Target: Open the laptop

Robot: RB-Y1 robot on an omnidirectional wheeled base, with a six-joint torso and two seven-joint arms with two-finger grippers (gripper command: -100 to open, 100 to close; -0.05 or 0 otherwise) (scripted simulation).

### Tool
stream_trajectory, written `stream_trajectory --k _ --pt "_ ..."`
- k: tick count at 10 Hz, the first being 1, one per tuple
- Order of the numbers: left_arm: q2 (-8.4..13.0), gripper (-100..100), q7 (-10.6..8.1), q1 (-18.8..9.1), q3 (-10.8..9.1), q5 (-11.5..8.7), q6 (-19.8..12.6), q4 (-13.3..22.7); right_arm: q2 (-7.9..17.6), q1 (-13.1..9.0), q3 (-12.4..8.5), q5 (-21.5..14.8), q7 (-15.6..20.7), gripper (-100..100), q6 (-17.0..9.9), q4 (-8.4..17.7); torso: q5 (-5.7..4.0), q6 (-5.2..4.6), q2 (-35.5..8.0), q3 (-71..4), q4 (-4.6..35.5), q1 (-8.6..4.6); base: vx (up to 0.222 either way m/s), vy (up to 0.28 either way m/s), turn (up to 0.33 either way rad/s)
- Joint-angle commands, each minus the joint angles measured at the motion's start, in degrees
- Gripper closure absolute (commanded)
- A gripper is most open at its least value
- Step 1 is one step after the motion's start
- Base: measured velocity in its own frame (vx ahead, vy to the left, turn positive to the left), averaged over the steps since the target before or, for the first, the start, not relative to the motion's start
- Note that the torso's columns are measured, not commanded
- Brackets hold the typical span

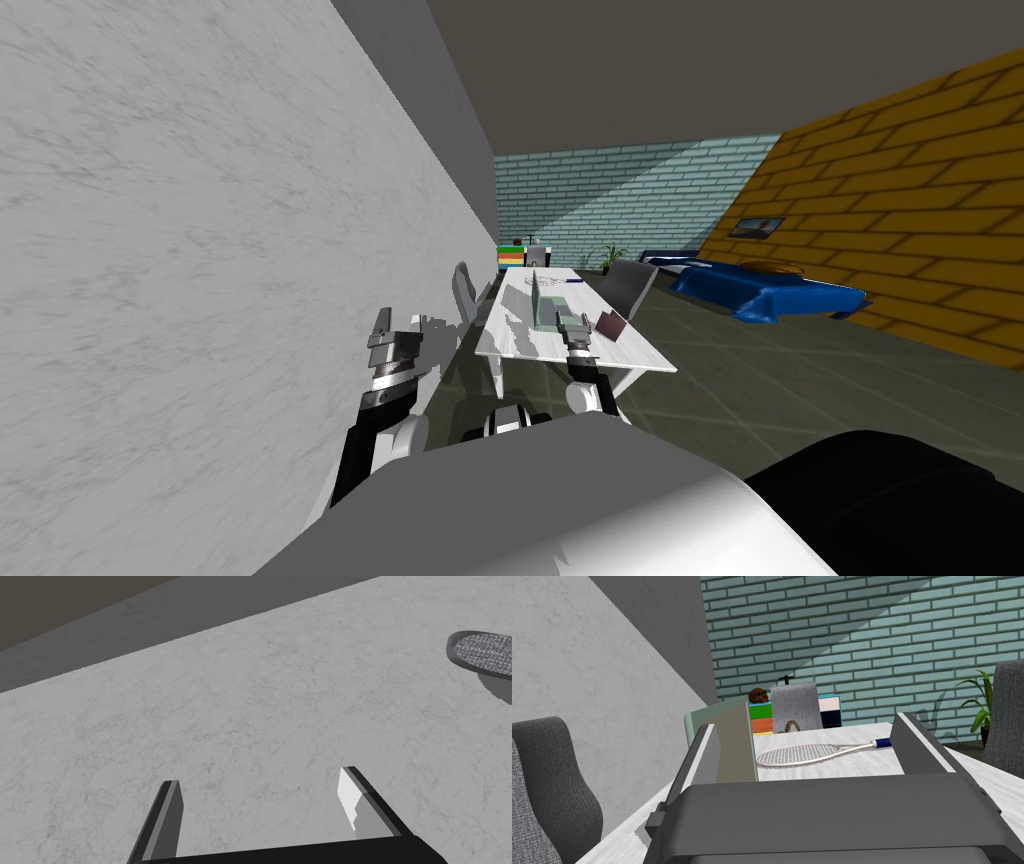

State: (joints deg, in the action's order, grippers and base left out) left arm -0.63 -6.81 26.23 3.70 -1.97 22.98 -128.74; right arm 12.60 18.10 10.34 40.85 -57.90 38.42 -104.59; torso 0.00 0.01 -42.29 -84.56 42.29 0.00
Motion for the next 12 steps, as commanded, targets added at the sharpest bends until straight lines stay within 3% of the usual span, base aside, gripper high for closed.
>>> stream_trajectory --k 1,12 --pt "0.0 0 0.0 0.0 0.0 0.0 0.0 0.0 0.3 -2.0 1.6 3.2 -4.5 -100 1.1 2.5 0.0 -0.01 0.0 0.0 0.0 -0.01 0.02 0.01 0.06" --pt "0.0 0 0.0 0.0 0.0 0.0 0.0 0.0 2.0 -8.7 6.6 13.1 -20.0 -100 3.6 9.3 0.0 0.0 0.0 0.0 0.0 0.0 0.017 0.004 0.032"
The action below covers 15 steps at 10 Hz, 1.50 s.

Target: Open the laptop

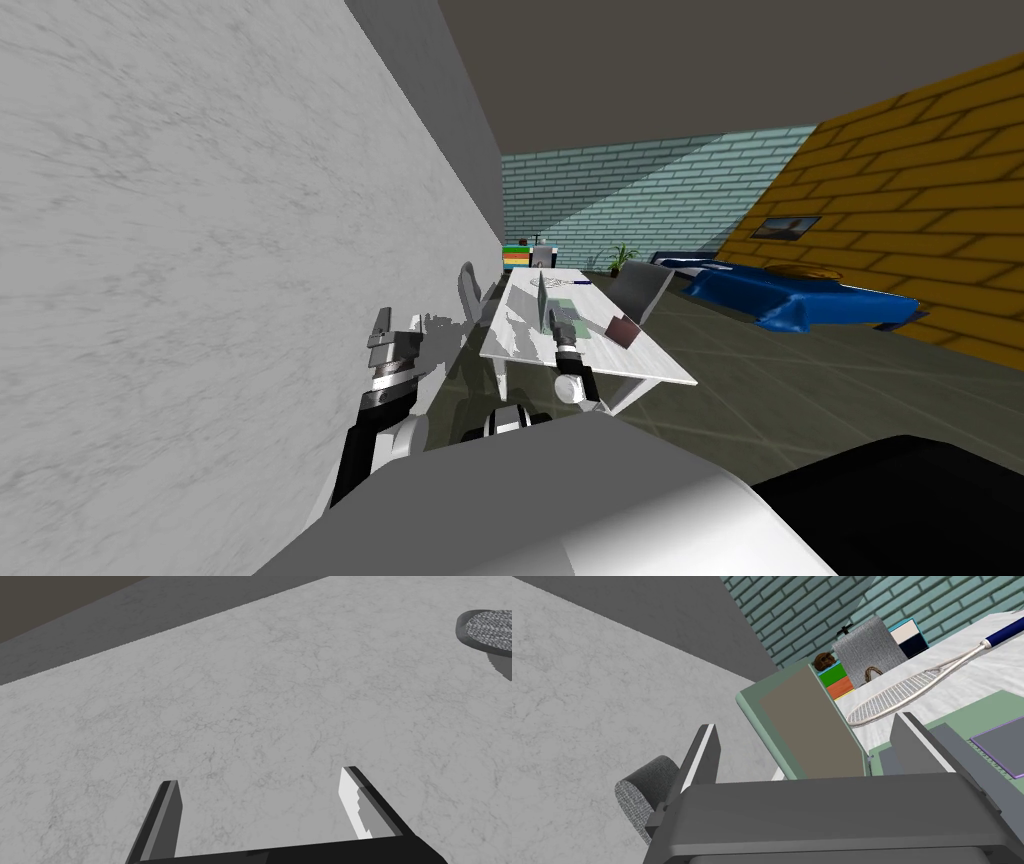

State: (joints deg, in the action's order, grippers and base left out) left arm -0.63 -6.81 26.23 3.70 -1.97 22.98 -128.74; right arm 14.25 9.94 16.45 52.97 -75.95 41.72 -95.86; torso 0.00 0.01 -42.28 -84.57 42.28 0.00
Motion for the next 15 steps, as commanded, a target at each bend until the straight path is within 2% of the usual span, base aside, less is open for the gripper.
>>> stream_trajectory --k 1,2,3,4,6,7,12,13,14,15 --pt "0.0 0 0.0 0.0 0.0 0.0 0.0 0.0 0.8 -1.9 1.4 2.7 -4.1 -100 0.7 1.8 0.0 -0.02 0.0 0.0 0.0 -0.01 0.015 0.0 0.045" --pt "0.0 0 0.0 0.0 0.0 0.0 0.0 0.0 0.8 -1.9 1.4 2.7 -4.5 -100 0.7 1.8 0.0 0.0 0.0 0.0 0.0 -0.01 0.014 0.001 0.019" --pt "0.0 0 0.0 0.0 0.0 0.0 0.0 0.0 1.4 -3.1 2.3 4.4 -6.8 -100 1.1 3.0 0.0 -0.02 0.0 0.0 0.0 0.0 0.014 0.0 0.031" --pt "0.0 0 0.0 0.0 0.0 0.0 0.0 0.0 1.4 -3.1 2.3 4.4 -6.9 -100 1.1 3.0 0.0 0.0 0.0 0.0 0.0 0.0 0.012 0.0 0.022" --pt "0.0 0 0.0 0.0 0.0 0.0 0.0 0.0 2.6 -5.4 3.9 7.4 -10.5 -100 1.9 4.9 0.0 0.0 0.0 0.0 0.0 0.01 0.015 0.002 0.041" --pt "0.0 0 0.0 0.0 0.0 0.0 0.0 0.0 2.6 -5.4 3.9 7.4 -11.2 -100 1.9 4.9 0.0 0.0 0.0 0.0 0.0 0.0 0.013 -0.001 0.022" --pt "0.0 0 0.0 0.0 0.0 0.0 0.0 0.0 5.5 -9.0 6.4 12.5 -18.6 -100 3.3 8.1 0.0 -0.01 0.0 0.0 0.0 -0.01 0.015 0.0 0.034" --pt "0.0 0 0.0 0.0 0.0 0.0 0.0 0.0 5.9 -9.4 6.7 13.1 -19.4 -100 3.4 8.4 0.0 -0.01 0.0 0.0 0.0 0.0 0.01 0.002 0.03" --pt "0.0 0 0.0 0.0 0.0 0.0 0.0 0.0 5.6 -9.1 6.5 12.7 -18.7 -100 3.3 8.1 0.0 -0.01 0.0 0.0 0.0 0.0 0.0 0.0 0.0" --pt "0.0 0 0.0 0.0 0.0 0.0 0.0 0.0 5.5 -10.1 5.6 13.7 -17.9 -100 1.6 7.7 0.0 -0.01 0.0 0.0 0.0 0.0 0.026 -0.003 -0.048"
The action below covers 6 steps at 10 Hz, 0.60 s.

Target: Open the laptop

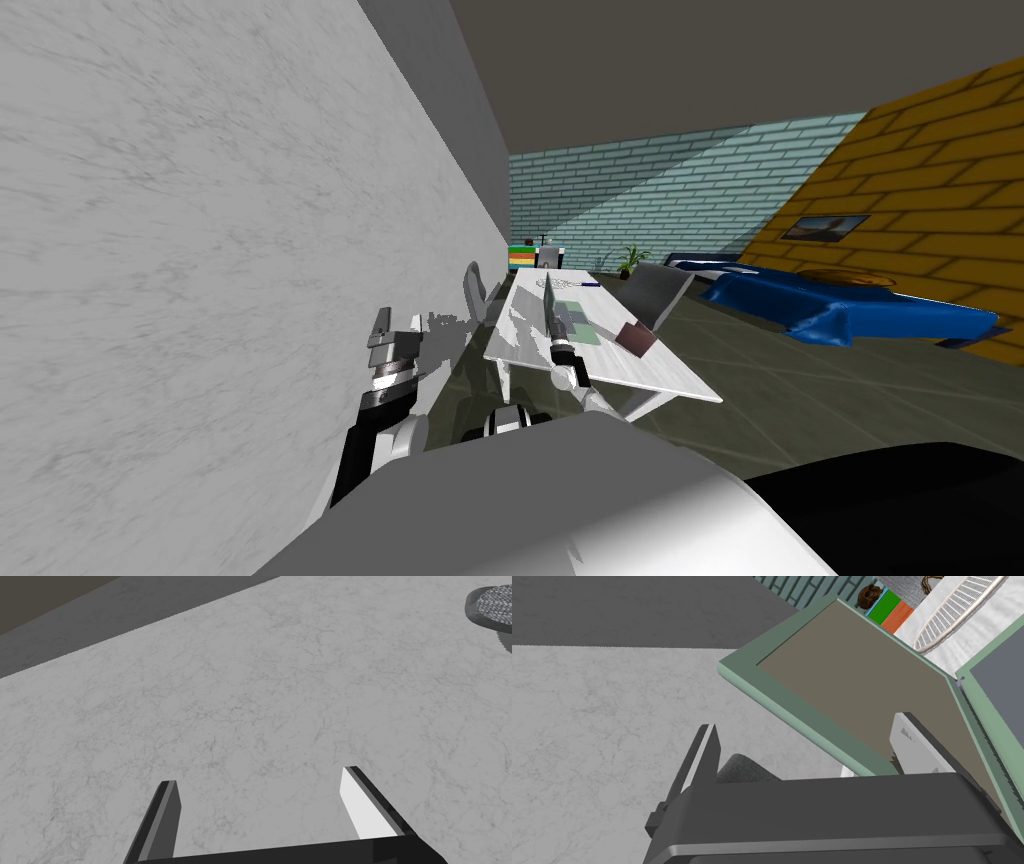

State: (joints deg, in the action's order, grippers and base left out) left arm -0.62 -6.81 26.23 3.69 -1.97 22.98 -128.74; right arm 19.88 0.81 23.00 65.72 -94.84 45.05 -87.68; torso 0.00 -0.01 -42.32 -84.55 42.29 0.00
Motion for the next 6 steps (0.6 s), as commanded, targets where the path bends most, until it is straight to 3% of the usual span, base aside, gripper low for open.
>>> stream_trajectory --k 1,2,3,4,6 --pt "0.0 0 0.0 0.0 0.0 0.0 0.0 0.0 -0.1 -1.3 -1.3 1.3 1.4 -100 -2.4 -0.7 0.0 0.0 0.1 0.0 0.0 -0.01 0.043 0.002 -0.046" --pt "0.0 0 0.0 0.0 0.0 0.0 0.0 0.0 -0.2 -1.8 -1.8 1.8 2.0 -100 -3.4 -1.1 0.0 0.0 0.1 -0.1 0.0 0.0 0.049 -0.002 -0.034" --pt "0.0 0 0.0 0.0 0.0 0.0 0.0 0.0 -0.2 -1.7 -1.5 1.5 1.5 -100 -2.6 -0.7 0.0 0.02 0.1 -0.1 0.0 -0.01 0.024 -0.002 -0.003" --pt "0.0 0 0.0 0.0 0.0 0.0 0.0 0.0 -0.1 -0.6 -0.6 0.5 0.6 100 -1.0 -0.3 -0.01 0.01 0.0 0.0 0.0 -0.01 -0.025 0.004 0.059" --pt "0.0 0 0.0 0.0 0.0 0.0 0.0 0.0 0.2 -0.9 -0.8 0.3 0.7 100 -0.8 -0.1 -0.23 0.08 -0.2 0.2 -0.1 -0.1 -0.034 -0.004 0.022"
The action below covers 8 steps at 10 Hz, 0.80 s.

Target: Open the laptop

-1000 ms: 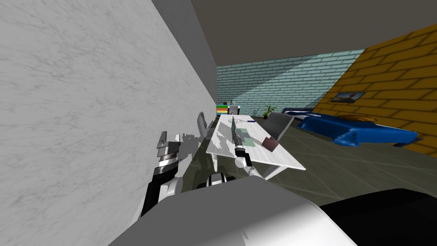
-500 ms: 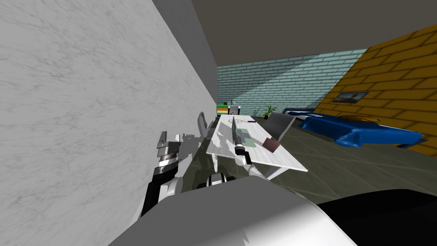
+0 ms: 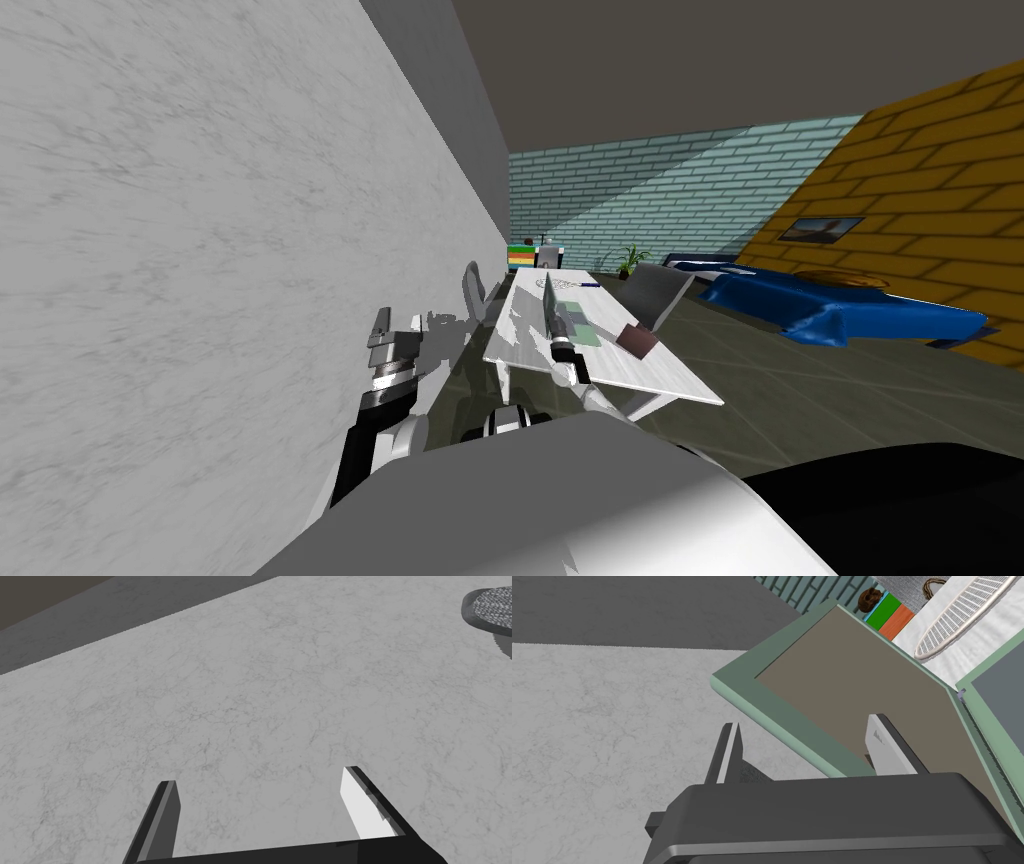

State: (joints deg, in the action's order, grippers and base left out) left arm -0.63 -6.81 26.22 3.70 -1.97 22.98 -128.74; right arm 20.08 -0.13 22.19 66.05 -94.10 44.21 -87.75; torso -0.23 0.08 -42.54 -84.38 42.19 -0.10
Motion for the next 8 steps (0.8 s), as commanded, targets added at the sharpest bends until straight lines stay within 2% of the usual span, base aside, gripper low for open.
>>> stream_trajectory --k 1,2,8 --pt "0.0 0 0.0 0.0 0.0 0.0 0.0 0.0 0.2 1.0 0.7 1.1 -2.9 100 2.1 -1.0 0.11 -0.04 0.2 -0.1 0.1 0.01 0.016 -0.039 -0.006" --pt "0.0 0 0.0 0.0 -0.01 0.0 0.0 0.0 0.2 1.0 0.7 1.1 -3.2 100 2.1 -1.0 0.12 -0.08 0.3 -0.2 0.1 -0.09 0.018 -0.047 -0.011" --pt "0.0 0 0.0 0.0 -0.01 0.0 0.0 0.0 0.8 3.7 2.8 4.7 -12.6 100 7.8 -4.2 0.16 -0.05 0.4 -0.3 0.0 0.0 0.029 -0.055 -0.002"
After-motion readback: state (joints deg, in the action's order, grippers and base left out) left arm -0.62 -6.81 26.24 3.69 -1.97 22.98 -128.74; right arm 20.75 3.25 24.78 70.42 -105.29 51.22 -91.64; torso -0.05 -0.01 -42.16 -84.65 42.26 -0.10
